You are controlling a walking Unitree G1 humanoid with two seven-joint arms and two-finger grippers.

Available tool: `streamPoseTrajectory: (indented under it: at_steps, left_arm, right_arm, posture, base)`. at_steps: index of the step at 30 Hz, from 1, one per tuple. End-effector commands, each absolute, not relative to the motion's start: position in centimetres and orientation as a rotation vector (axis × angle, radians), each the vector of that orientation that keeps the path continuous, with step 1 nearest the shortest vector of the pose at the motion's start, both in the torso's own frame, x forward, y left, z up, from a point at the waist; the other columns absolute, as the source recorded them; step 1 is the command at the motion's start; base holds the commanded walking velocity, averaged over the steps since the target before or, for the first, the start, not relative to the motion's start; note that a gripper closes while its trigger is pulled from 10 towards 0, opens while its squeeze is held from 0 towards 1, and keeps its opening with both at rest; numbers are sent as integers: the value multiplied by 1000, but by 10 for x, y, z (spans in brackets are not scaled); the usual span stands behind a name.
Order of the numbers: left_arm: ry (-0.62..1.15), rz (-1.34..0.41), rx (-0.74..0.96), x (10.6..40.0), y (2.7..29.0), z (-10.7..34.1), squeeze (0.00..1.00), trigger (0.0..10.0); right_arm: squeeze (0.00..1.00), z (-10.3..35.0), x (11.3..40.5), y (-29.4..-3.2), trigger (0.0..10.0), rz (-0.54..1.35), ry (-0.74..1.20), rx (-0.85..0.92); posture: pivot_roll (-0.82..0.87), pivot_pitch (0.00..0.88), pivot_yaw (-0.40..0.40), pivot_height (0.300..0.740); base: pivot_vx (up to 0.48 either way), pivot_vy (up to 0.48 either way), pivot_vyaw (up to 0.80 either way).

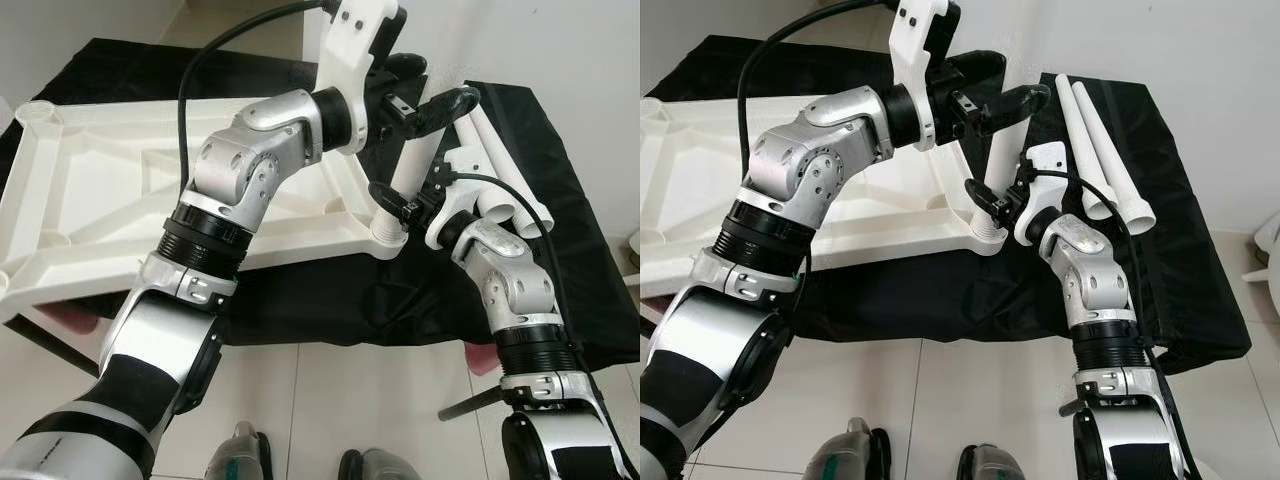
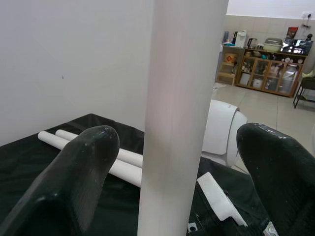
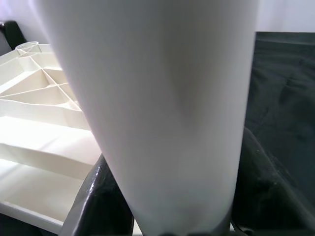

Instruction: Building children table

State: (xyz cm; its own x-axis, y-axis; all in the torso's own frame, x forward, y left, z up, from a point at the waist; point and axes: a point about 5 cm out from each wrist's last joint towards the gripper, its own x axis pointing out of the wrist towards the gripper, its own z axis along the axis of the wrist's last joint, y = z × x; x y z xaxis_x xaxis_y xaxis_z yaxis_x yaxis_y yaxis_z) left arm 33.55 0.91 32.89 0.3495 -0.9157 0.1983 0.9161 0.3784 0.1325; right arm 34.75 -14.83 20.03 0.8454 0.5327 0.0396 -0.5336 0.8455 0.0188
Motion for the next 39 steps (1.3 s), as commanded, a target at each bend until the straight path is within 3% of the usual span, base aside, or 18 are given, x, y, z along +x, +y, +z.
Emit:
streamPoseTrajectory:
  at_steps: [1, 7, 12, 15, 18, 21, 24, 39]
  left_arm:
    - [-270, -1198, 20, 335, 9, 335, 0, 10000]
    - [-270, -1188, 21, 336, 11, 335, 0, 10000]
    - [-270, -1171, 16, 337, 16, 336, 0, 10000]
    - [-268, -1164, 14, 338, 19, 335, 0, 10000]
    - [-267, -1157, 12, 339, 21, 335, 0, 10000]
    - [-267, -1154, 12, 340, 21, 335, 0, 10000]
    - [-266, -1144, 9, 340, 23, 335, 0, 10000]
    - [-271, -1124, 8, 342, 30, 336, 0, 10000]
  right_arm:
    - [0, 189, 348, -156, 10000, 530, 10, 185]
    - [0, 187, 348, -159, 10000, 505, 7, 188]
    - [0, 199, 352, -167, 10000, 457, -64, 328]
    - [0, 200, 354, -169, 10000, 422, -55, 214]
    - [0, 198, 356, -165, 10000, 408, -41, -75]
    - [0, 200, 356, -162, 10000, 414, -51, -97]
    - [0, 204, 358, -161, 10000, 410, -59, -9]
    - [0, 185, 358, -175, 10000, 307, 3, 93]
  posture:
    - [5, 117, 30, 740]
    - [6, 119, 29, 740]
    - [8, 122, 26, 740]
    - [9, 122, 24, 740]
    - [7, 124, 24, 740]
    - [7, 125, 23, 740]
    - [10, 127, 20, 740]
    - [12, 131, 18, 740]
  base:
    - [0, 0, 0]
    - [0, 0, 0]
    - [0, 0, 0]
    - [0, 0, 0]
    - [0, 0, 0]
    - [0, 0, 0]
    - [0, 0, 0]
    - [0, 0, 0]
